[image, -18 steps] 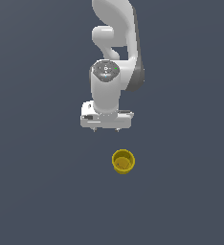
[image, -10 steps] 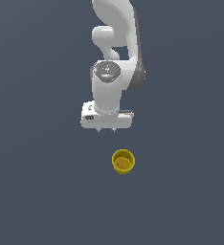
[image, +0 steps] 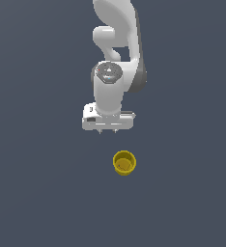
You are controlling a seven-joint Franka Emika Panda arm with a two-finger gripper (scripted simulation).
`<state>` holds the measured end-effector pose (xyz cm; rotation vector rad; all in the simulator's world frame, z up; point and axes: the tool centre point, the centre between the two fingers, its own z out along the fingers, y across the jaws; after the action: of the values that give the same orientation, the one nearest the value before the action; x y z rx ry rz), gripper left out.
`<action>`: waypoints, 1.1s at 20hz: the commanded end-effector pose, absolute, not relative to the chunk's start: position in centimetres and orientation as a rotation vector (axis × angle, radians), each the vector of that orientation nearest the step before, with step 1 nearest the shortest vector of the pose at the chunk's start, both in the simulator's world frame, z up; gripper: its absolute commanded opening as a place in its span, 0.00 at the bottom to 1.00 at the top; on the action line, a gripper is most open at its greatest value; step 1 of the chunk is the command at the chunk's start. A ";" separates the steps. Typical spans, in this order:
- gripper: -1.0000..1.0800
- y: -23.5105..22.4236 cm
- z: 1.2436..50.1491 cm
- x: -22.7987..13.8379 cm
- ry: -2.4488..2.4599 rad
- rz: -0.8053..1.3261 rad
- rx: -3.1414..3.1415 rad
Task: Pick up the object and move it to a goal position.
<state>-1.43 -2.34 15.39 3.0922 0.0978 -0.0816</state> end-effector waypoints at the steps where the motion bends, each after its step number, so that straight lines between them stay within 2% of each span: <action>1: 0.62 -2.2 15.2 -1.3 0.137 -0.075 3.092; 22: 0.62 0.3 12.4 0.9 0.933 0.083 2.968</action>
<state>0.69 0.08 12.61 2.9885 0.8650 0.0670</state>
